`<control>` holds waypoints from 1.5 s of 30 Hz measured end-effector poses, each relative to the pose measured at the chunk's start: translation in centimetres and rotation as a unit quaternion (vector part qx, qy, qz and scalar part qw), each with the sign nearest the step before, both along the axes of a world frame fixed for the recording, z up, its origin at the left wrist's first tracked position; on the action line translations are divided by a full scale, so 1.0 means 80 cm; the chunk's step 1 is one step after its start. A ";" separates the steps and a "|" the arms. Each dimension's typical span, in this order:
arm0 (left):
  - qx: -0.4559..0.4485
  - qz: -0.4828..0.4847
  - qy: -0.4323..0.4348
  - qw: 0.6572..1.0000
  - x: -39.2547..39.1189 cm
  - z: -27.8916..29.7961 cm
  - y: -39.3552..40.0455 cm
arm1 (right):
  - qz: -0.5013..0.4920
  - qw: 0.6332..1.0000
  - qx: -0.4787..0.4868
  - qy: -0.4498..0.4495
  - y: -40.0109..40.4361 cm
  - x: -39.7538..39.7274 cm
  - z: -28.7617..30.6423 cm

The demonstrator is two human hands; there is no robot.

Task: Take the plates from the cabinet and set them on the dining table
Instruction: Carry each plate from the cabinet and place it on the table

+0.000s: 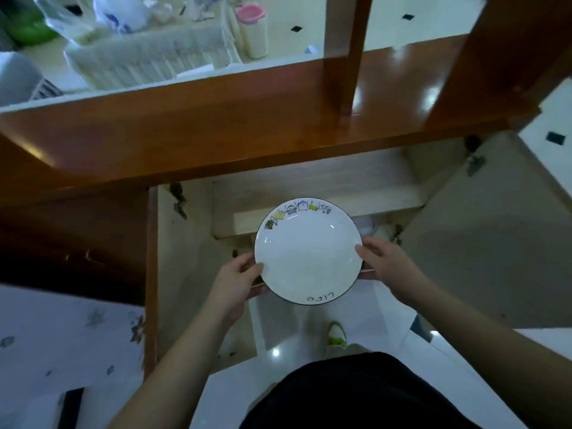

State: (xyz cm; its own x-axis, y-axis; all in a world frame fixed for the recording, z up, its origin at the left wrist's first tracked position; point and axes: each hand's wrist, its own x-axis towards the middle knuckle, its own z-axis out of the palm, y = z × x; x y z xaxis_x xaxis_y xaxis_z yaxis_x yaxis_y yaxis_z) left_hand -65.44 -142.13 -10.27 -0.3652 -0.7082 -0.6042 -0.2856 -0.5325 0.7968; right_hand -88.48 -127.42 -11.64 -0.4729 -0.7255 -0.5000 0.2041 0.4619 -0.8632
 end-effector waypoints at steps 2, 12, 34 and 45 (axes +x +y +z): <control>0.000 -0.030 0.015 0.999 0.006 0.006 0.010 | -0.031 1.000 0.002 -0.001 0.021 0.012 0.010; -0.024 -0.144 0.042 0.988 0.076 0.054 0.066 | -0.126 0.992 0.011 -0.005 0.117 0.117 0.048; -0.048 -0.530 0.071 0.843 -0.070 0.114 0.405 | -0.508 0.861 -0.017 0.031 0.565 0.229 0.113; -0.028 -0.668 0.079 0.740 -0.088 0.141 0.744 | -0.667 0.743 -0.017 0.055 0.869 0.321 0.133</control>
State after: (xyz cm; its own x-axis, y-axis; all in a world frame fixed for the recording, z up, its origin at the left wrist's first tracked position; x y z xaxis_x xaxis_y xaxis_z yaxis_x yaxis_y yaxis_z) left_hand -72.47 -82.64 1.04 -0.8246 0.3246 -0.4633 -0.4286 0.1759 0.8862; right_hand -62.77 -57.94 -0.97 -0.8188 0.4147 -0.3970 0.3879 -0.1100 -0.9151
